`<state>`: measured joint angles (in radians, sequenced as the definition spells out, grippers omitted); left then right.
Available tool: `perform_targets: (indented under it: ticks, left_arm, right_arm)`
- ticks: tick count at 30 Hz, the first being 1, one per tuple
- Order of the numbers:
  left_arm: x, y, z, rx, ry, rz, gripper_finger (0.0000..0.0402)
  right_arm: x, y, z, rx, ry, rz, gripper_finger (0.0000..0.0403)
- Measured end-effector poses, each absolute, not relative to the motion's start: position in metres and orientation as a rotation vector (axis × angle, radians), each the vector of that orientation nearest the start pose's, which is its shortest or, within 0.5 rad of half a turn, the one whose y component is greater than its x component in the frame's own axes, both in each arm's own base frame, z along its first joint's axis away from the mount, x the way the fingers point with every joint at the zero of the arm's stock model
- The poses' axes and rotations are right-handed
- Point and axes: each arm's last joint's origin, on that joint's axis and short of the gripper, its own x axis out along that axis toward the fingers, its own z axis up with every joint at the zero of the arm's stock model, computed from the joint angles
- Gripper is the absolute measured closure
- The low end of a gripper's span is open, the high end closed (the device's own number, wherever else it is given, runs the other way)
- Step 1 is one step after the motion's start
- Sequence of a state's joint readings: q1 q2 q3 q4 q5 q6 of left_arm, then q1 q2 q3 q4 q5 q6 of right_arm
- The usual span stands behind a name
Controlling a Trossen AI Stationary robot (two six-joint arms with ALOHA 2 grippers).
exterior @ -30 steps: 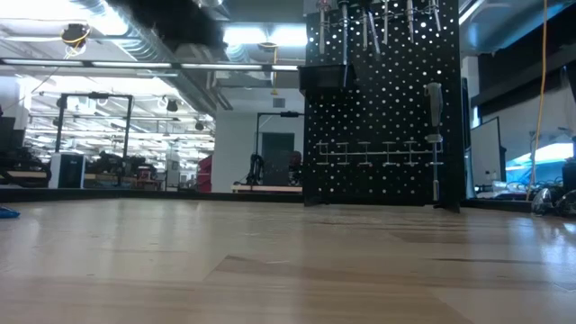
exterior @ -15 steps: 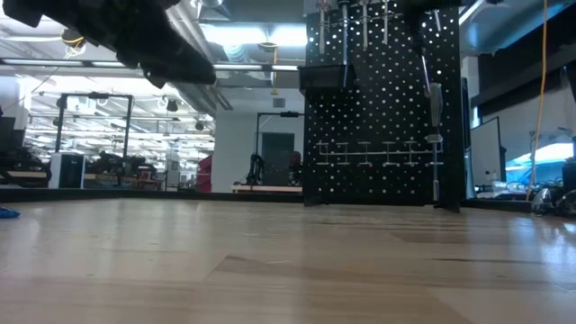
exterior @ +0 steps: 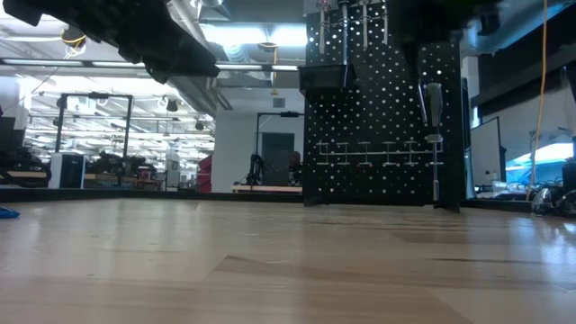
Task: Hang tools onto peg board
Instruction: Hang the black screwdriver on the black pegboard
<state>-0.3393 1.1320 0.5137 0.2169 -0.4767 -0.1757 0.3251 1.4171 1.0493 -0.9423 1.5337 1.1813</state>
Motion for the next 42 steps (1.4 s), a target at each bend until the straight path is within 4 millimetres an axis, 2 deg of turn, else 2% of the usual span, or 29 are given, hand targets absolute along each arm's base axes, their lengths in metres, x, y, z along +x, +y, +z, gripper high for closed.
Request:
perform_targets:
  ticks: [5,10,17,24,34,39,42]
  left_arm:
    - [0.220,-0.063,0.212,-0.012,0.360,0.168,0.0263]
    - [0.220,-0.063,0.212,-0.004,0.360,0.166,0.0263]
    - [0.220,-0.063,0.213,-0.002,0.355,0.165,0.0263]
    - [0.220,-0.063,0.213,0.011,0.353,0.164,0.0263]
    - [0.220,-0.063,0.213,0.030,0.355,0.160,0.0263]
    - [0.220,-0.063,0.213,0.029,0.355,0.160,0.0263]
    - [0.220,-0.062,0.213,0.029,0.355,0.164,0.0263]
  right_arm:
    - [0.241,0.039,0.248,-0.059,0.092,-1.280,0.0278]
    - [0.242,0.031,0.238,-0.035,0.075,-1.315,0.0278]
    - [0.244,0.028,0.238,-0.009,0.055,-1.328,0.0278]
    - [0.248,0.007,0.239,0.027,0.025,-1.416,0.0278]
    - [0.252,0.007,0.241,0.068,-0.015,-1.416,0.0274]
    - [0.252,0.000,0.241,0.074,-0.021,-1.445,0.0273]
    - [0.254,0.000,0.247,0.084,-0.030,-1.443,0.0272]
